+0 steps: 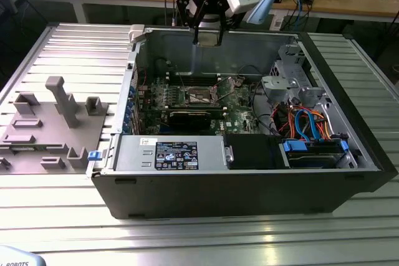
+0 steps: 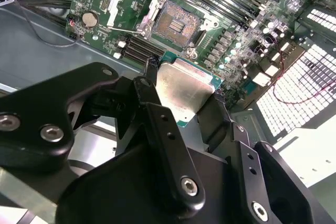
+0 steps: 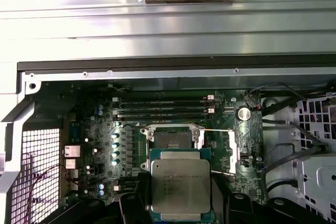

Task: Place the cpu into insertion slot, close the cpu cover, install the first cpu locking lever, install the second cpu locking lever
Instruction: 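Place the cpu into insertion slot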

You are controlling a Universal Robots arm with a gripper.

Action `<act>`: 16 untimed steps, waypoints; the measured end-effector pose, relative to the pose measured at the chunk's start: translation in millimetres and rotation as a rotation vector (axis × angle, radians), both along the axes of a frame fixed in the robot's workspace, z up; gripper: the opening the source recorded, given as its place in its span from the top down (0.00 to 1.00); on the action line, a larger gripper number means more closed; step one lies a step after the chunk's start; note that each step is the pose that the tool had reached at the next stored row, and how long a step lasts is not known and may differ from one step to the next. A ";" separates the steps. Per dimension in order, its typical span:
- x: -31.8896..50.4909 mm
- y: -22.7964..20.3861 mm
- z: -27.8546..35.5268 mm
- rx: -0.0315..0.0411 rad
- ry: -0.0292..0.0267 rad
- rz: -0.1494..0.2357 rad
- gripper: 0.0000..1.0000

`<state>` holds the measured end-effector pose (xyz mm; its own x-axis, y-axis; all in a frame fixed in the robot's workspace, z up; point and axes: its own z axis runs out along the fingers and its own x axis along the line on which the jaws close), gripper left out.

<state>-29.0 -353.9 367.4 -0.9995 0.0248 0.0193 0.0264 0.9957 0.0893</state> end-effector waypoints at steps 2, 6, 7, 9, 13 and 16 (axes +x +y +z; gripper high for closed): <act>0.0 0.0 -0.4 0.0000 0.0000 0.000 0.46; 0.0 0.0 -1.2 0.0000 0.0000 0.000 0.46; 0.0 0.0 -1.4 0.0000 0.0000 0.000 0.46; 0.0 0.0 -1.7 0.0000 0.0000 0.000 0.46; 0.0 0.0 -2.5 0.0000 0.0000 0.000 0.46; 0.0 0.0 -3.2 0.0000 0.0000 0.000 0.46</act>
